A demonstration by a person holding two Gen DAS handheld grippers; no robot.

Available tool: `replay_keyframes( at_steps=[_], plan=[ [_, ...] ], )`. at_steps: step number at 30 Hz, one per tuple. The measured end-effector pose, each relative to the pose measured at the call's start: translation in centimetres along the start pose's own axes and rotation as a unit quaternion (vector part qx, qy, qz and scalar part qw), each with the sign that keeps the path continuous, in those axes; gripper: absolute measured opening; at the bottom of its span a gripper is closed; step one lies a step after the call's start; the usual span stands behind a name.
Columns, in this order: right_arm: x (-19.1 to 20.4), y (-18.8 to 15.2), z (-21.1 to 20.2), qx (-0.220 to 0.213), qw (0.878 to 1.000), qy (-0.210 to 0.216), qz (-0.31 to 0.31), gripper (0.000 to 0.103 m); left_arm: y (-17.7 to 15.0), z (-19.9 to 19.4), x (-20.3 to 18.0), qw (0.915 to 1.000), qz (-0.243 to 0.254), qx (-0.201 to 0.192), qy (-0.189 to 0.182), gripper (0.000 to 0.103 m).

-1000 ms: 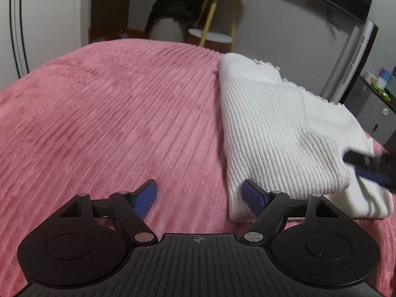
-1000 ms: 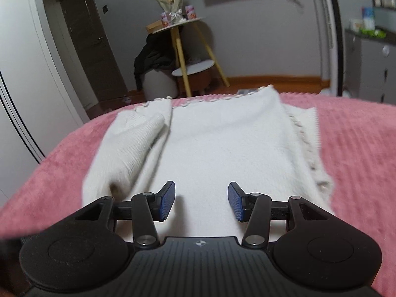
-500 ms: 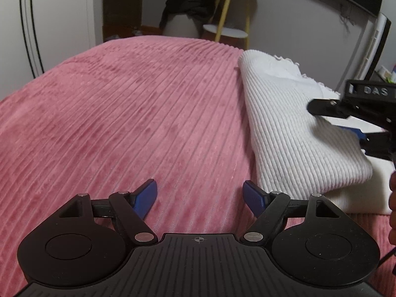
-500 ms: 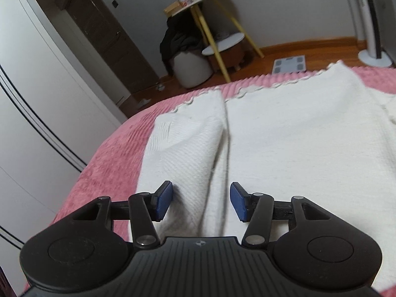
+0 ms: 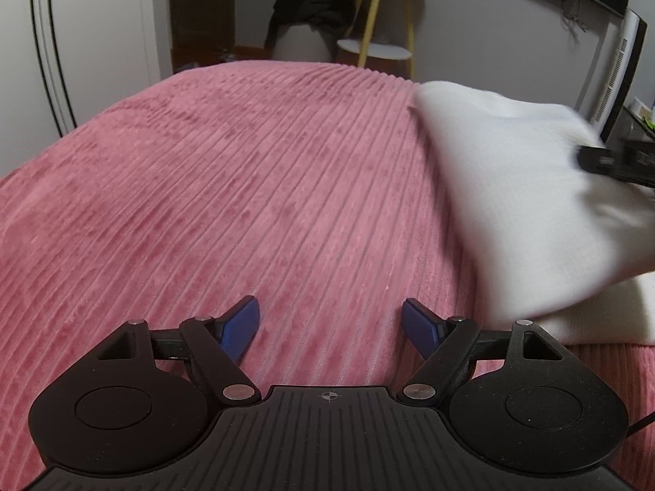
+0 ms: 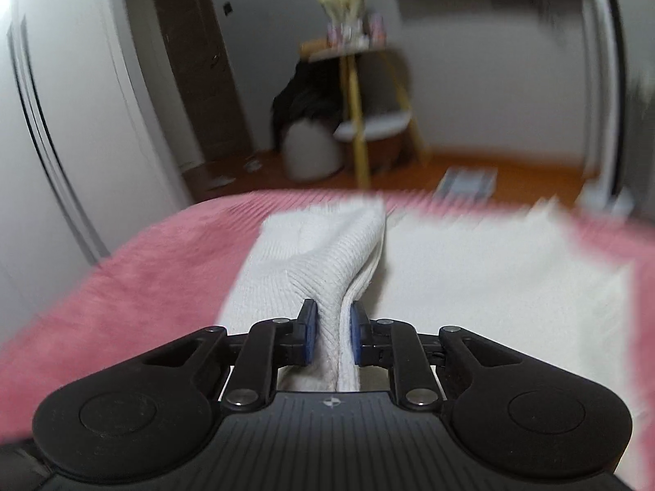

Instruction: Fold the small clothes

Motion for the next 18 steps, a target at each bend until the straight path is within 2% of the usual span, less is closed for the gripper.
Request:
replay_keyframes(
  at_steps=[2, 4, 6, 7, 8, 9, 12, 13, 15, 18],
  plan=[
    [-1.4, 0.4, -1.4, -0.025, 0.998, -0.049, -0.035, 0.015, -0.1, 0.0, -0.1, 1.0000, 0.004, -0.001, 0.002, 0.084],
    [-3.1, 0.5, -2.5, -0.048, 0.988, -0.115, -0.089, 0.015, -0.1, 0.0, -0.2, 1.0000, 0.007, -0.001, 0.004, 0.085],
    [-4.8, -0.3, -2.5, -0.043, 0.977, -0.165, -0.130, 0.016, -0.2, 0.1, -0.3, 0.9999, 0.010, -0.002, 0.006, 0.085],
    [-5.9, -1.1, -2.1, -0.022, 0.978, -0.171, -0.117, 0.018, -0.3, 0.1, -0.4, 0.9999, 0.011, -0.002, 0.006, 0.086],
    [-7.0, -2.0, -1.4, 0.012, 0.983, -0.161, -0.090, 0.020, -0.3, 0.1, -0.4, 0.9999, 0.012, -0.002, 0.007, 0.086],
    [-7.9, -2.5, -1.2, 0.027, 0.988, -0.144, -0.053, 0.022, -0.3, 0.1, -0.4, 0.9999, 0.012, -0.002, 0.007, 0.086],
    [-9.9, -1.9, -2.4, 0.018, 0.994, -0.079, 0.069, 0.032, -0.2, 0.0, -0.3, 1.0000, 0.005, -0.002, 0.006, 0.087],
    [-10.5, -1.8, -2.5, 0.019, 0.992, -0.056, 0.108, 0.037, -0.2, 0.0, -0.3, 1.0000, 0.003, -0.003, 0.006, 0.088],
    [-11.5, -2.0, -2.2, 0.032, 0.984, -0.018, 0.172, 0.039, -0.2, 0.0, -0.5, 1.0000, 0.005, -0.004, 0.006, 0.088],
    [-11.7, -2.3, -1.7, 0.043, 0.980, -0.001, 0.193, 0.038, -0.3, -0.1, -0.8, 0.9999, 0.011, -0.005, 0.005, 0.089]
  ],
)
Point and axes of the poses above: each gripper's, at about its wrist camera, not at the fingertips, and z roughly the way its jaws point, x to its left, y to its top, the point moved 9 cm from there along z, roughly the way its jaws point, and after that the axes turned 3 degrees about -x, right-handed, at the moved point
